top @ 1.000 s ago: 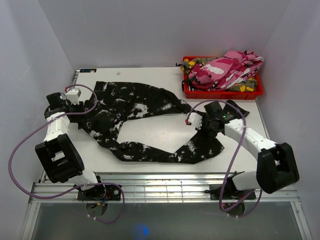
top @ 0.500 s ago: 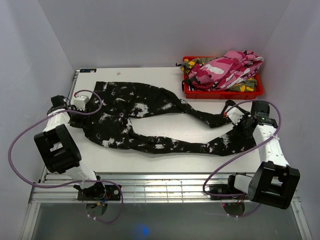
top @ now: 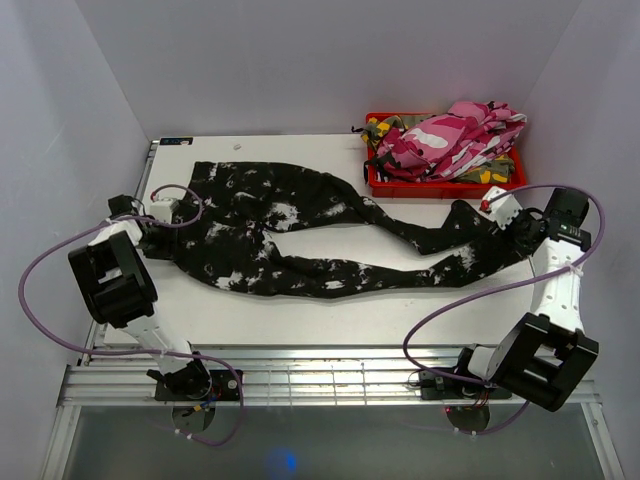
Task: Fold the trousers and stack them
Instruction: Flatten the trousers out
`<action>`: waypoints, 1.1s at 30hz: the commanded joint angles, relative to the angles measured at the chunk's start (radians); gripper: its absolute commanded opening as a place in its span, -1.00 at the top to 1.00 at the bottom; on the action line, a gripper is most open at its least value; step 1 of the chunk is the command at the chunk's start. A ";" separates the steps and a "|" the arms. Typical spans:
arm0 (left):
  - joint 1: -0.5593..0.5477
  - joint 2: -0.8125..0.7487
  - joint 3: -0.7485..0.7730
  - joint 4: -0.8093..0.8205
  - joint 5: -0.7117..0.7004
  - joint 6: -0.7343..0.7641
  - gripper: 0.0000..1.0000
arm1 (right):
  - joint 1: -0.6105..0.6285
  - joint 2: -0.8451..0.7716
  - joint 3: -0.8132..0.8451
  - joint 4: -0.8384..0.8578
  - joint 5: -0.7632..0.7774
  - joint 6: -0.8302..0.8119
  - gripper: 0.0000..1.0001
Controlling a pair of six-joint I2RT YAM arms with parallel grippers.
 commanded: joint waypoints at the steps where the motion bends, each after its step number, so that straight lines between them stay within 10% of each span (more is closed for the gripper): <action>1: 0.003 0.046 0.031 0.034 -0.039 -0.033 0.05 | -0.002 -0.029 0.096 0.047 -0.150 -0.046 0.85; 7: 0.016 0.037 -0.014 0.039 -0.109 -0.022 0.94 | -0.076 -0.079 0.023 0.047 -0.151 -0.092 0.85; 15: 0.095 -0.093 -0.067 -0.052 -0.120 0.044 1.00 | -0.324 -0.148 -0.184 0.009 -0.150 -0.376 0.81; 17: 0.100 -0.128 -0.087 -0.078 -0.108 0.076 1.00 | -0.343 -0.138 -0.184 -0.055 -0.112 -0.401 0.46; 22: 0.100 -0.265 -0.097 -0.193 -0.020 0.130 -0.18 | -0.390 -0.072 -0.047 -0.206 -0.162 -0.421 -0.90; 33: 0.100 -0.247 0.026 -0.280 0.096 0.124 -0.40 | -0.340 0.284 0.309 -0.614 -0.176 -0.277 -0.85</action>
